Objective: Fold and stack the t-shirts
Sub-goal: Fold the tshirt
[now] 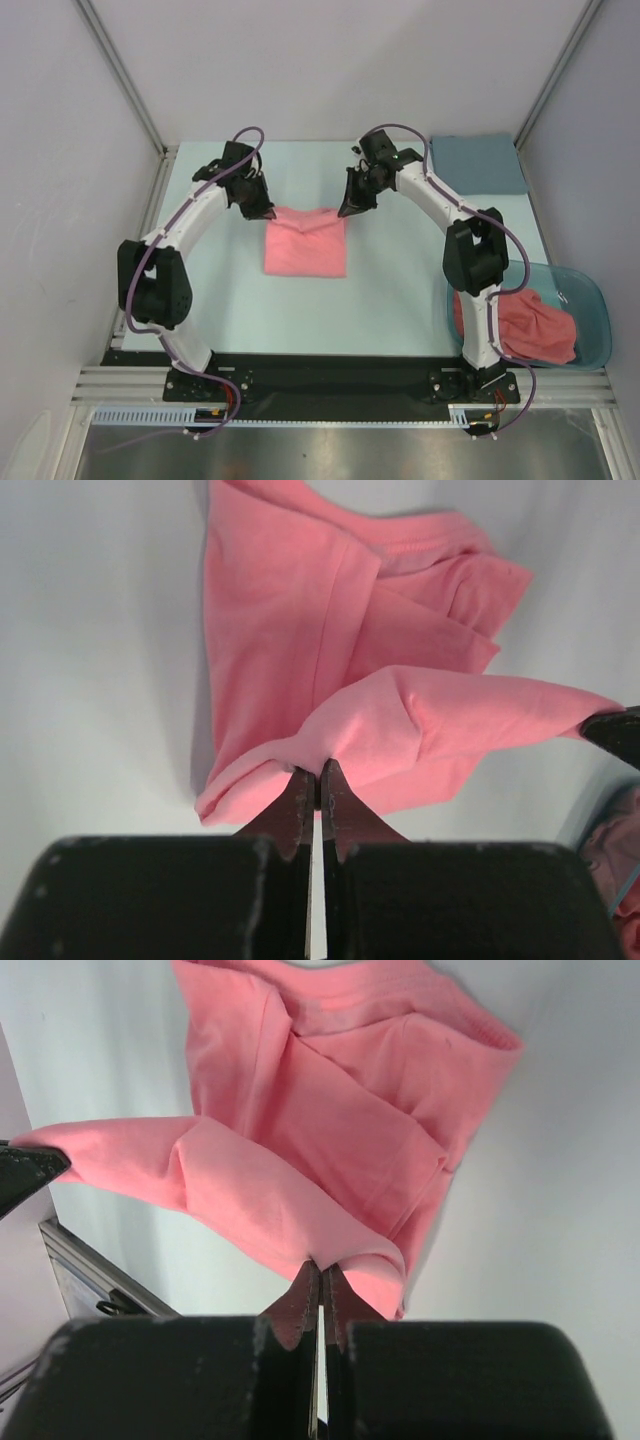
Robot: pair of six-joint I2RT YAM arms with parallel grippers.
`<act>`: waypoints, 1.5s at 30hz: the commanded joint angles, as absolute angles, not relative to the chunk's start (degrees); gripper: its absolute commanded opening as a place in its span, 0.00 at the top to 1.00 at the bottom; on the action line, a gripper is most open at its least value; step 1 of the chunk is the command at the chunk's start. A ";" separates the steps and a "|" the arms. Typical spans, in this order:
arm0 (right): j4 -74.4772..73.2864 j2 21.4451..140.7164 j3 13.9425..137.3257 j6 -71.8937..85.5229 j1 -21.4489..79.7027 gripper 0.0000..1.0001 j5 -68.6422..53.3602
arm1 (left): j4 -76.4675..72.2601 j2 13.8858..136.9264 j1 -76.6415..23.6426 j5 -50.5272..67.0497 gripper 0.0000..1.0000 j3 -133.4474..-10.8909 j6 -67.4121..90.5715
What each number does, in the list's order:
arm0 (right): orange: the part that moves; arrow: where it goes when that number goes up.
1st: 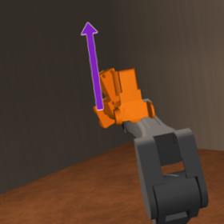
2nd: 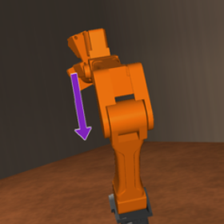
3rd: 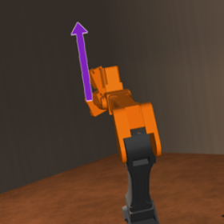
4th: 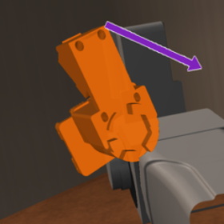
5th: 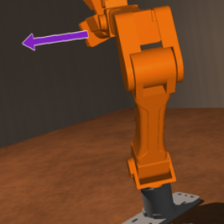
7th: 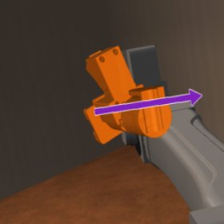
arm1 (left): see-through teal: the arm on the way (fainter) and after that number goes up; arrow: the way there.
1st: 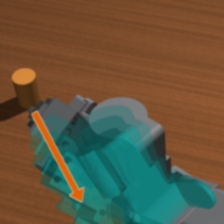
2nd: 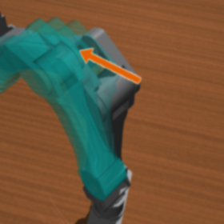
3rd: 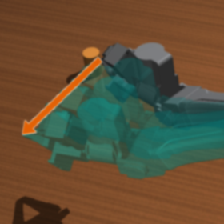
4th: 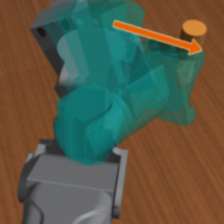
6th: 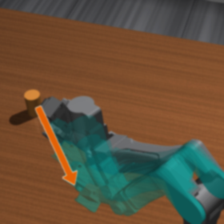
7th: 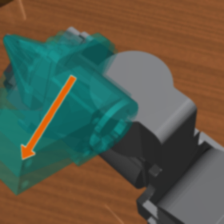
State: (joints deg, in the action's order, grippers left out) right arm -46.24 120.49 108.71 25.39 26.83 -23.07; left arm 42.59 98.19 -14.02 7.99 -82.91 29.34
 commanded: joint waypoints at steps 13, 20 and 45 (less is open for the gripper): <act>-44.04 127.70 114.78 25.66 23.38 1.00 -26.72 | 41.13 109.16 -12.83 10.28 1.00 -93.08 26.28; -43.33 131.13 117.59 26.36 22.67 1.00 -27.77 | 40.87 112.23 -12.13 10.20 1.00 -95.09 25.66; -41.49 141.24 127.70 28.91 20.39 0.95 -26.11 | 37.62 121.73 -9.58 9.60 0.73 -104.59 25.84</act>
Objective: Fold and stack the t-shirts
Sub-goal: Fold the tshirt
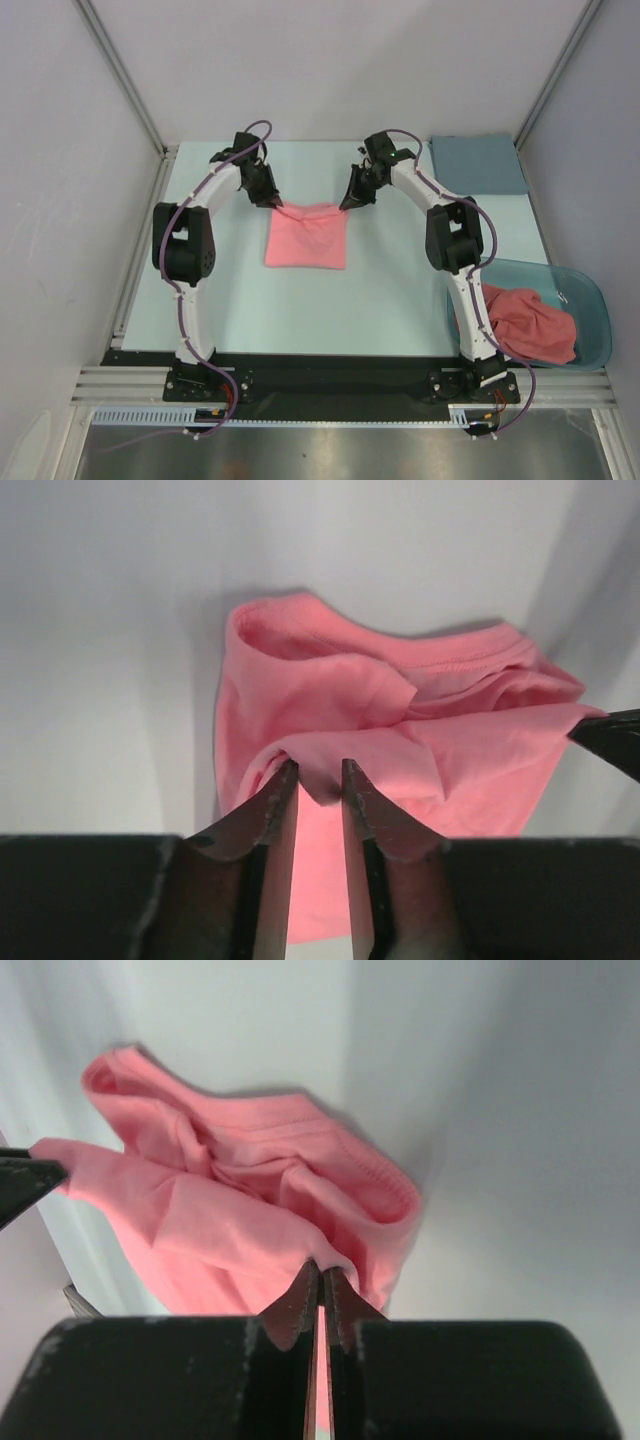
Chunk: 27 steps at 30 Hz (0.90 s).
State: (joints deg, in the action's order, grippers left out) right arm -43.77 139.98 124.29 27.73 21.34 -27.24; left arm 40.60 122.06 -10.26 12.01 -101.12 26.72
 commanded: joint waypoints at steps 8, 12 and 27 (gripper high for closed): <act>-43.76 144.23 136.65 29.45 18.99 0.64 -20.40 | 39.20 118.40 -7.65 0.89 0.52 -108.19 24.88; -48.95 141.52 138.44 25.67 20.12 0.52 -18.72 | 38.16 113.75 -7.65 4.64 0.58 -104.87 22.59; -32.98 130.78 113.21 28.99 26.20 0.97 -26.01 | 21.54 111.70 -10.28 25.65 0.99 -84.81 28.82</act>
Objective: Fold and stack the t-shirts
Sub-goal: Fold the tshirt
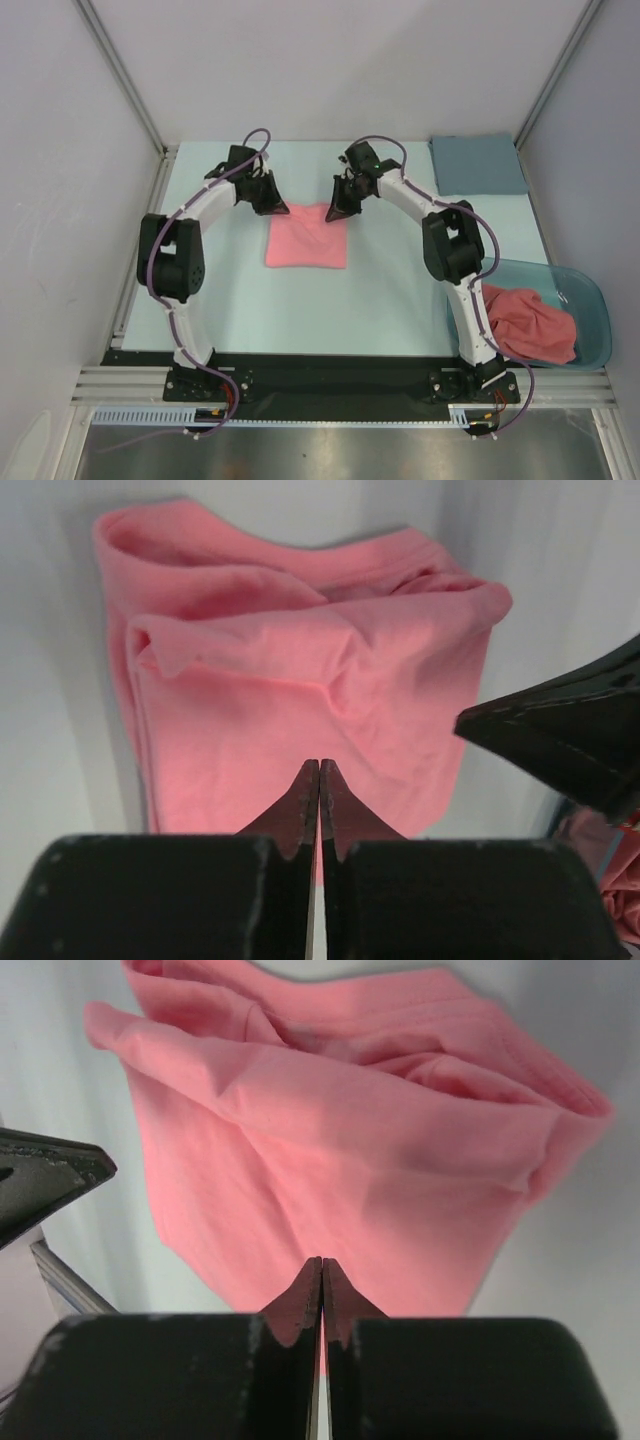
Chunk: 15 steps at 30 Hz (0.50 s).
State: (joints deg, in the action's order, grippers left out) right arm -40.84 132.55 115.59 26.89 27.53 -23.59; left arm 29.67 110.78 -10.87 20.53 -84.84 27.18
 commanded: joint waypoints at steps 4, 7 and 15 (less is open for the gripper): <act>-18.83 134.38 109.78 31.46 24.88 1.00 -31.20 | 14.34 116.80 -9.85 29.61 1.00 -85.60 30.23; -10.93 137.89 108.46 33.82 23.39 1.00 -32.77 | 9.94 122.06 -9.15 31.45 0.99 -86.65 31.90; -1.15 146.50 110.30 37.27 20.04 1.00 -34.54 | 1.94 130.95 -6.60 30.32 1.00 -90.52 36.12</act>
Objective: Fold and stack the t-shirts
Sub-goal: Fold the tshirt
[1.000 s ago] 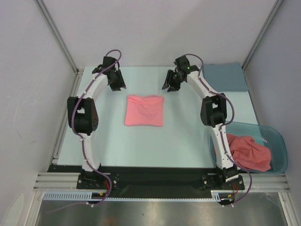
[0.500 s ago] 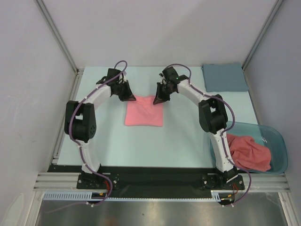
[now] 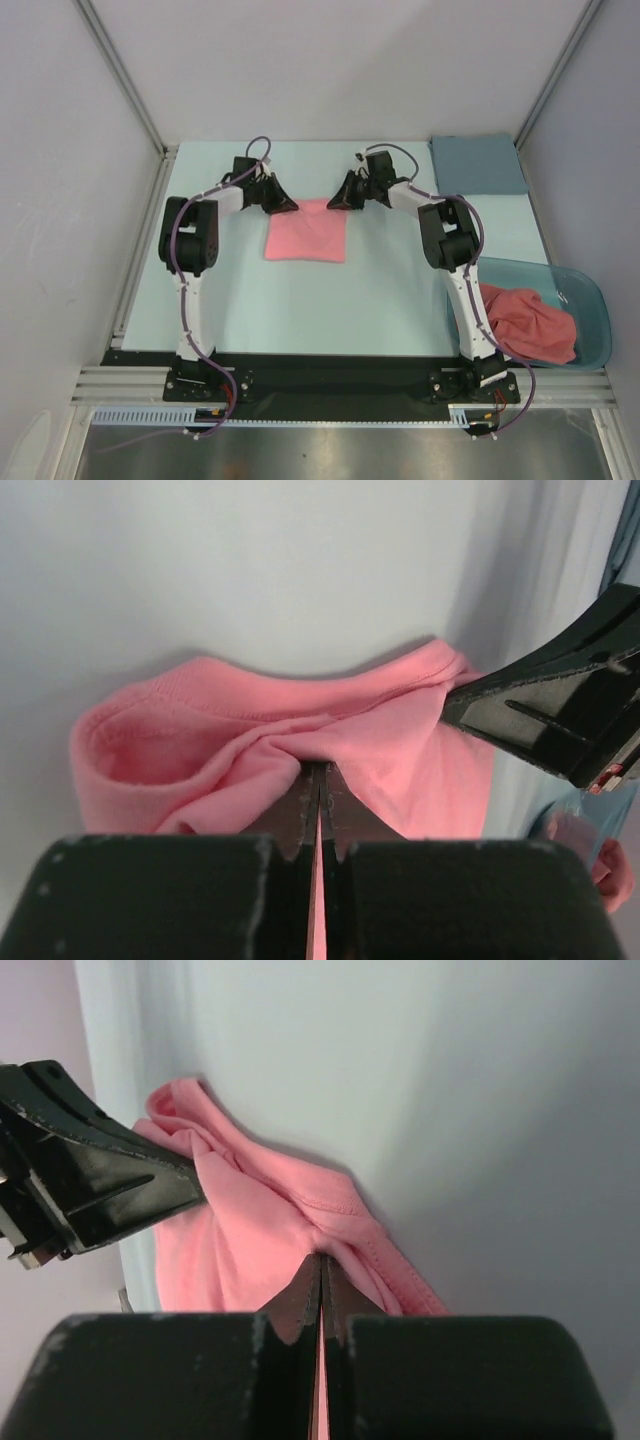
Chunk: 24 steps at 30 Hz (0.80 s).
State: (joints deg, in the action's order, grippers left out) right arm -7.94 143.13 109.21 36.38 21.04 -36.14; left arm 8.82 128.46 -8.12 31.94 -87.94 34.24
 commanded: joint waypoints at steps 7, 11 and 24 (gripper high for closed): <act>4.39 150.90 110.22 40.34 17.05 1.00 -35.24 | -0.97 135.70 -4.05 30.41 0.98 -97.37 37.09; 4.66 150.73 109.07 40.87 15.03 0.94 -34.90 | -6.23 136.85 -2.55 33.57 0.98 -96.16 42.35; -20.36 145.91 122.68 32.79 9.93 0.66 -32.70 | 5.43 131.76 -1.41 28.40 0.91 -101.25 37.99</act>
